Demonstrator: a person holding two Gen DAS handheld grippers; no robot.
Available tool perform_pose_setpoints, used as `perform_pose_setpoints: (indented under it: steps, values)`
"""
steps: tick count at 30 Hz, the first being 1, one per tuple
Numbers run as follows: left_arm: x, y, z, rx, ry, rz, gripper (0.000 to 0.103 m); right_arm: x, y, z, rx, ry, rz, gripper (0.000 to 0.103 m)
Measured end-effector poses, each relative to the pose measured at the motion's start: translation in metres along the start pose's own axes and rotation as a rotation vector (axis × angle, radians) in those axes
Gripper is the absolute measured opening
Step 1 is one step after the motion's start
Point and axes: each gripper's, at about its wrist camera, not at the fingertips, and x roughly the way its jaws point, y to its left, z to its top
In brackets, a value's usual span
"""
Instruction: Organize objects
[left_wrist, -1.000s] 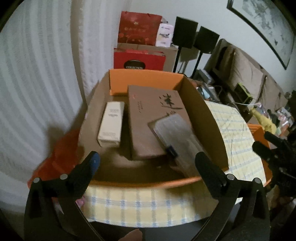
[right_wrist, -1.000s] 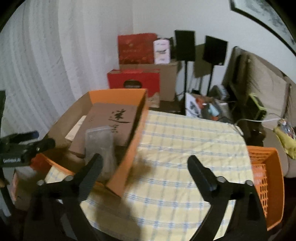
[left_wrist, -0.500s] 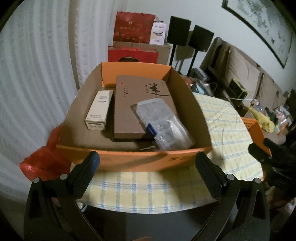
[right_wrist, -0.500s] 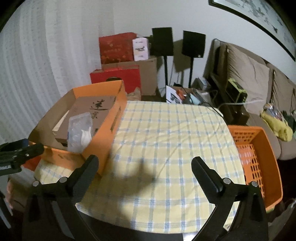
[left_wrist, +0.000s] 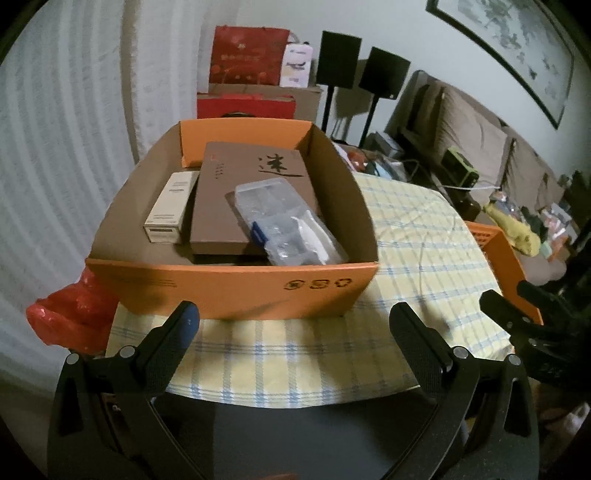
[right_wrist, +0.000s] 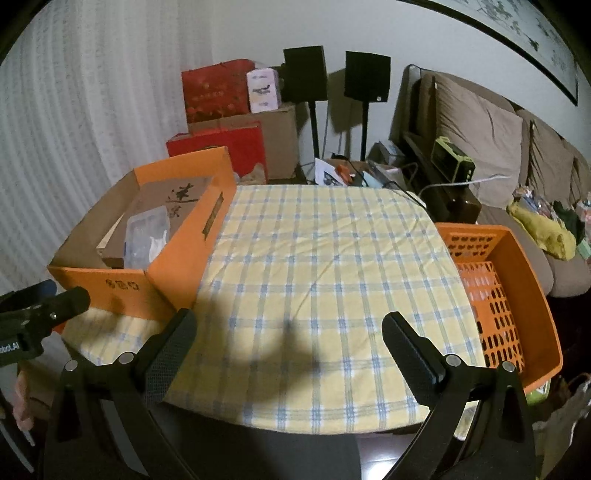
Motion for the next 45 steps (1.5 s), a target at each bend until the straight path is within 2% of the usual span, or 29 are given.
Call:
perform_pose_setpoints:
  steps: [6,13,18,31,45]
  values:
    - [-0.01,-0.01,-0.001,0.033,-0.027,0.02,0.103,-0.005,-0.003,-0.005,0.009,0.005,0.002,0.101]
    - [-0.015,-0.015,-0.003,0.035,-0.026,-0.007,0.103,-0.004,-0.003,-0.01,0.018,0.017,0.011,0.101]
    - [-0.018,-0.018,-0.002,0.041,-0.038,0.002,0.103,-0.006,-0.004,-0.009,0.023,0.015,0.001,0.101]
    - [-0.014,-0.023,-0.002,0.045,-0.032,0.01,0.103,-0.011,-0.008,-0.007,0.031,0.003,-0.029,0.101]
    - [-0.013,-0.021,0.001,0.034,-0.031,0.012,0.103,-0.011,-0.01,-0.006,0.036,0.003,-0.02,0.101]
